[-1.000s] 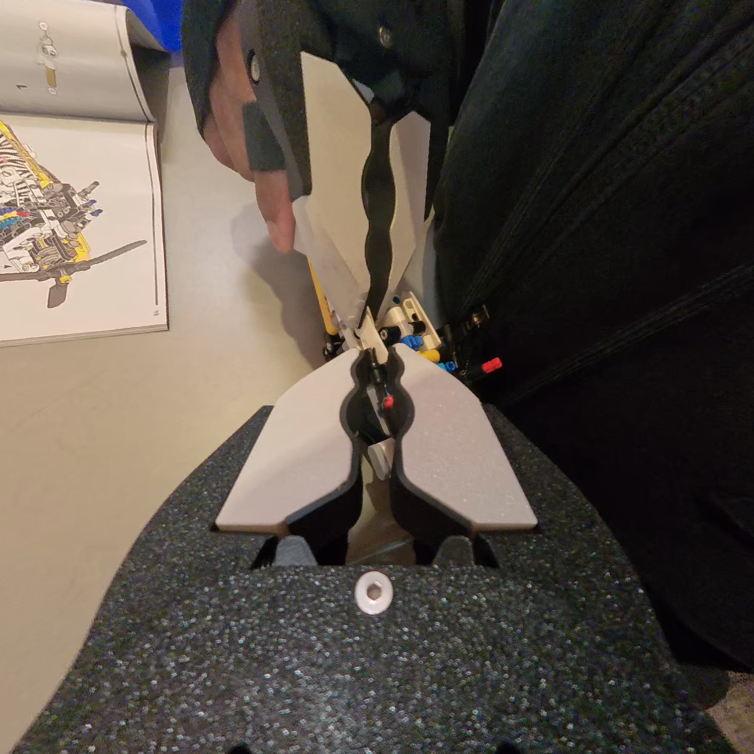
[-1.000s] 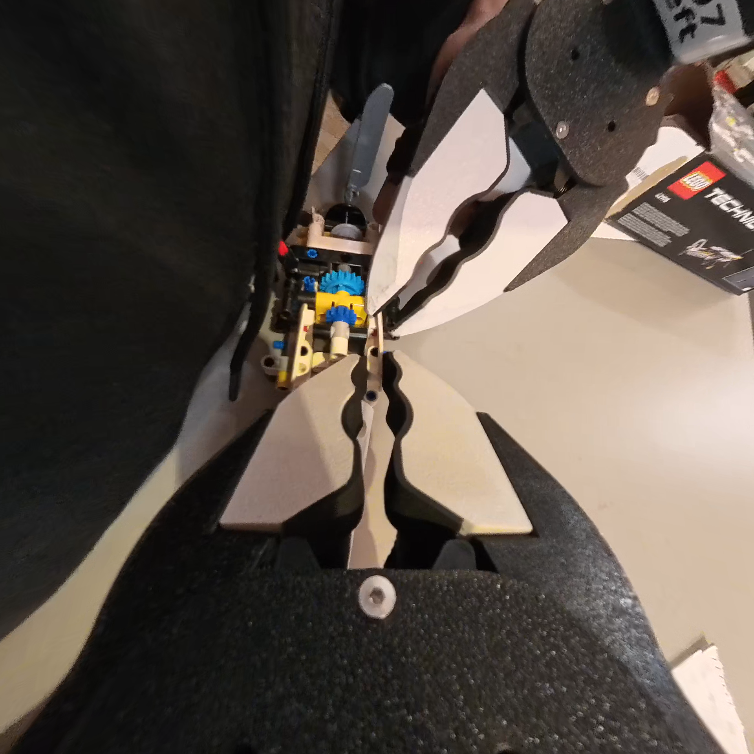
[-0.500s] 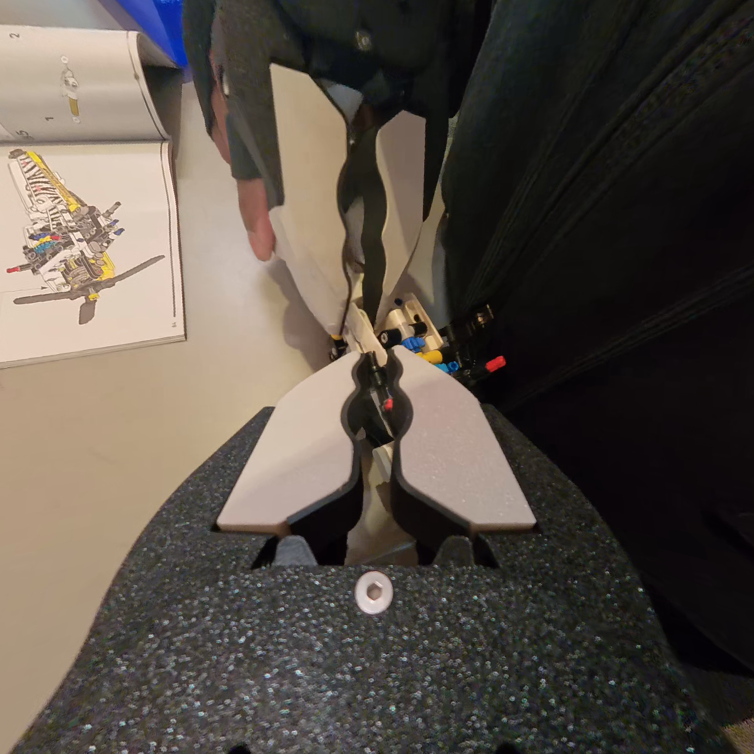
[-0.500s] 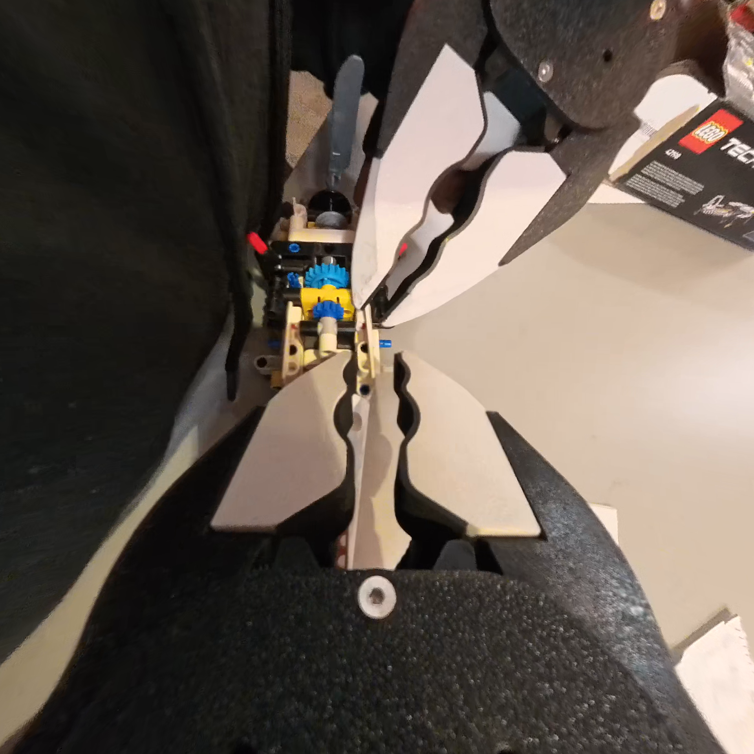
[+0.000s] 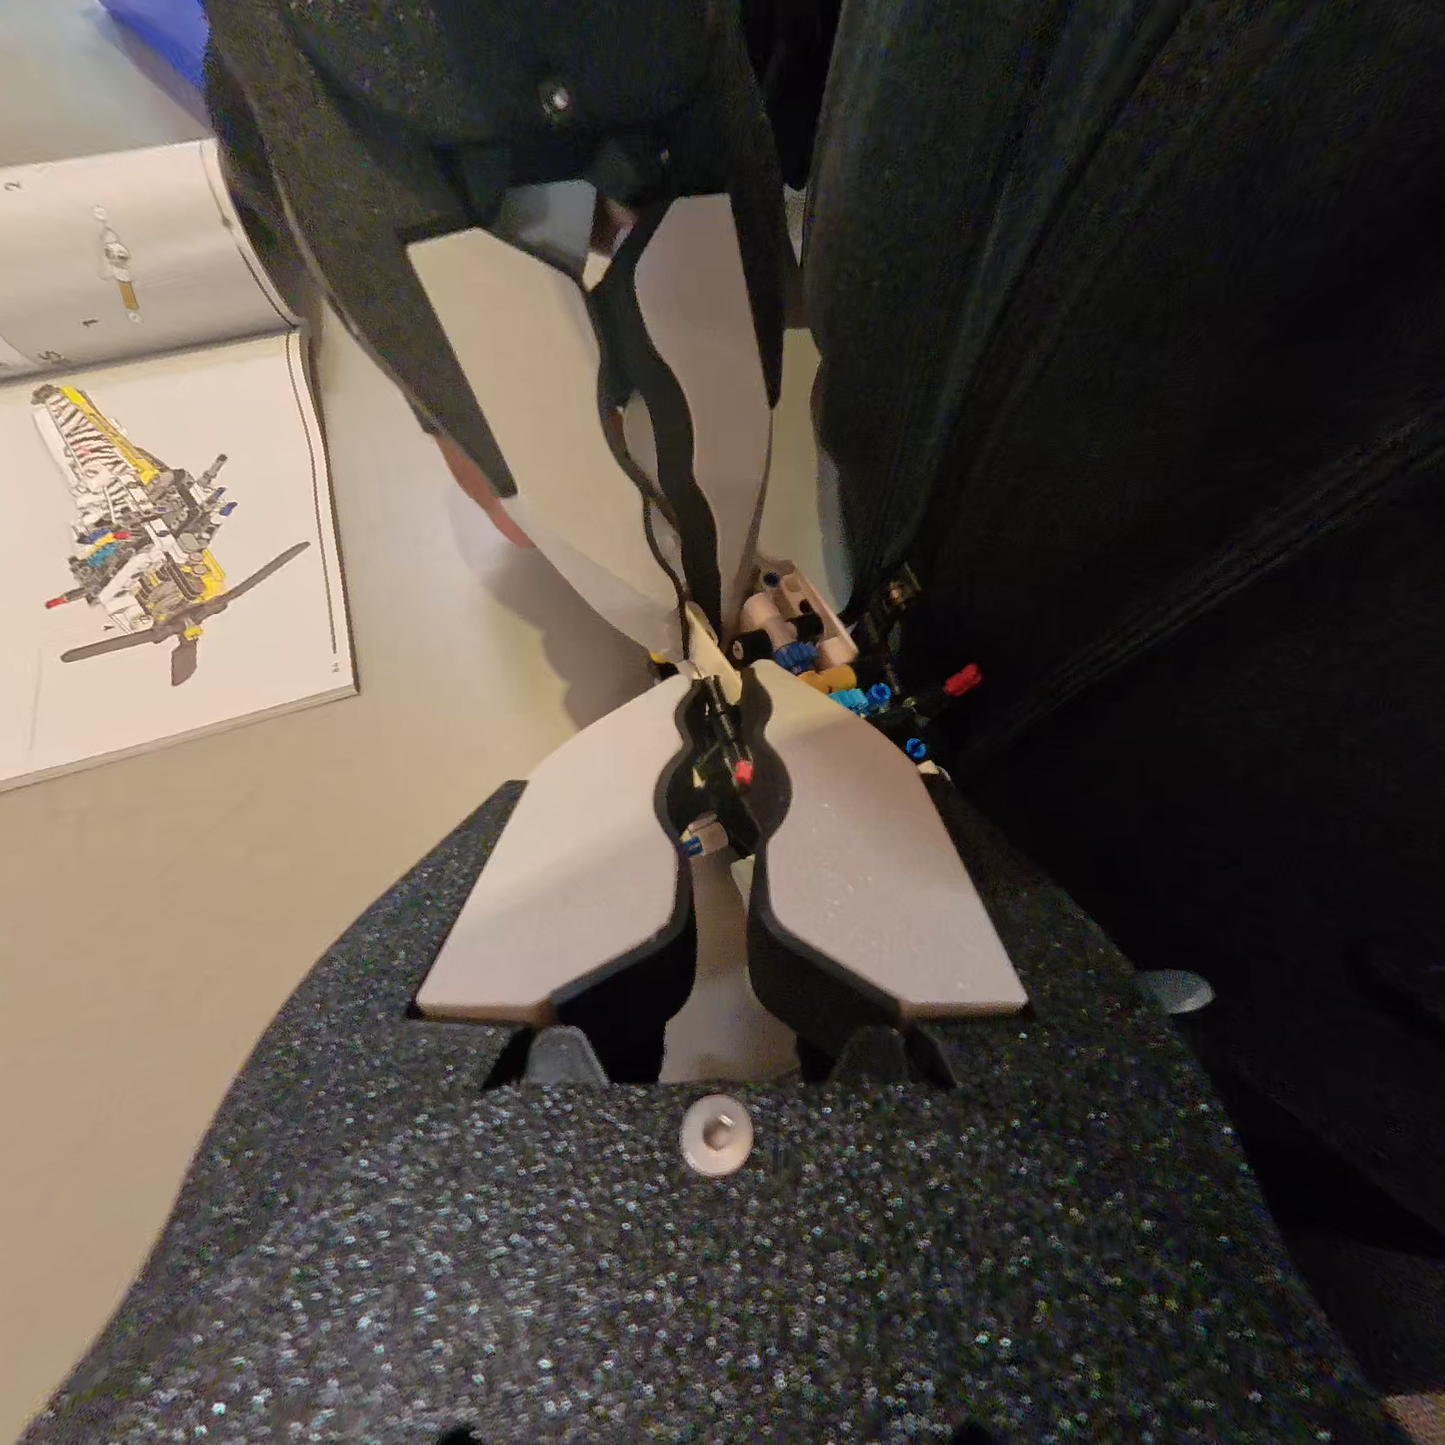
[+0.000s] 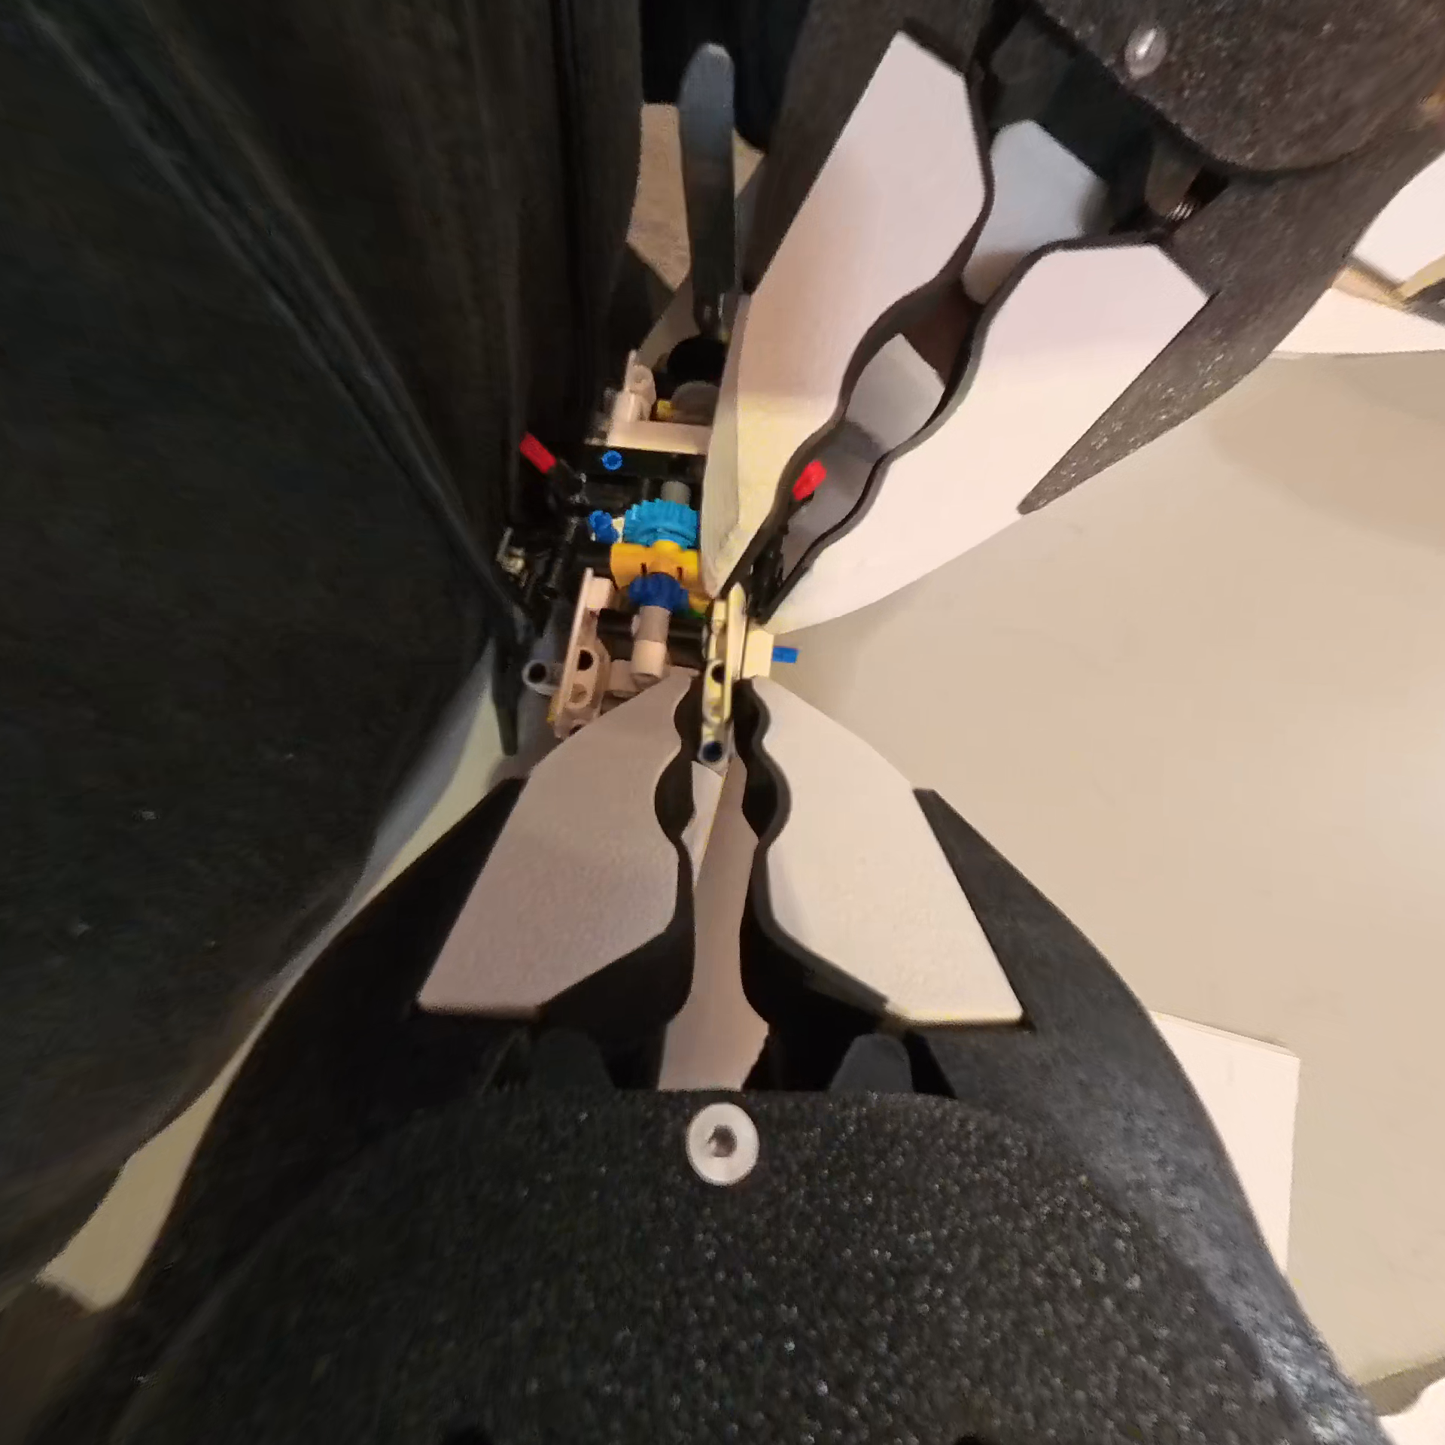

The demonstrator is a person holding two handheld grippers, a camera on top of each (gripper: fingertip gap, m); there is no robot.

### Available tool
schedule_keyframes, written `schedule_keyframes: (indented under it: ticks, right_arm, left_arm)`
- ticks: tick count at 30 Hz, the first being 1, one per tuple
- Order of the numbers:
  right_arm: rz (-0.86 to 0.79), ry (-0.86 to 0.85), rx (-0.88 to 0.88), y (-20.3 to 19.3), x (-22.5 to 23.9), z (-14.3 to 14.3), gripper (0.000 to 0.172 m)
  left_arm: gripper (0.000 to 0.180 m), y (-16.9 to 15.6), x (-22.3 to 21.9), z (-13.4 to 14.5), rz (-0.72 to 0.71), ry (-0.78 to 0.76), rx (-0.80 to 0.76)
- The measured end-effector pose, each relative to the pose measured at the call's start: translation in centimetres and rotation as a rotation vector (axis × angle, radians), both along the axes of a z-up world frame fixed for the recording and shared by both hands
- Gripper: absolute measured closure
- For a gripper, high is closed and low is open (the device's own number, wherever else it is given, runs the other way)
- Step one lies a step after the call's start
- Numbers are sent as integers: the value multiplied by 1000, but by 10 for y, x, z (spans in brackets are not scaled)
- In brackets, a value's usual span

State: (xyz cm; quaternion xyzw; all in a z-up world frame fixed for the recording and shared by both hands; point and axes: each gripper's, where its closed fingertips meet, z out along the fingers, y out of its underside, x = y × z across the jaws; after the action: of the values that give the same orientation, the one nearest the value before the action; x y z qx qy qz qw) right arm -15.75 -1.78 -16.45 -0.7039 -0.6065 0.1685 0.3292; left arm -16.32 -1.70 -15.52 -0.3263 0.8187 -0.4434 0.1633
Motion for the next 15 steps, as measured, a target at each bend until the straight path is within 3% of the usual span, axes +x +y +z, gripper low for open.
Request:
schedule_keyframes:
  ticks: [6,15]
  right_arm:
    - [-42,58,110,6,-1,7,165]
    - [-58,66,136,2,1,12,165]
  left_arm:
    - [169,5,-1,0,53,47,-90]
    - [169,2,-2,4,57,44,-131]
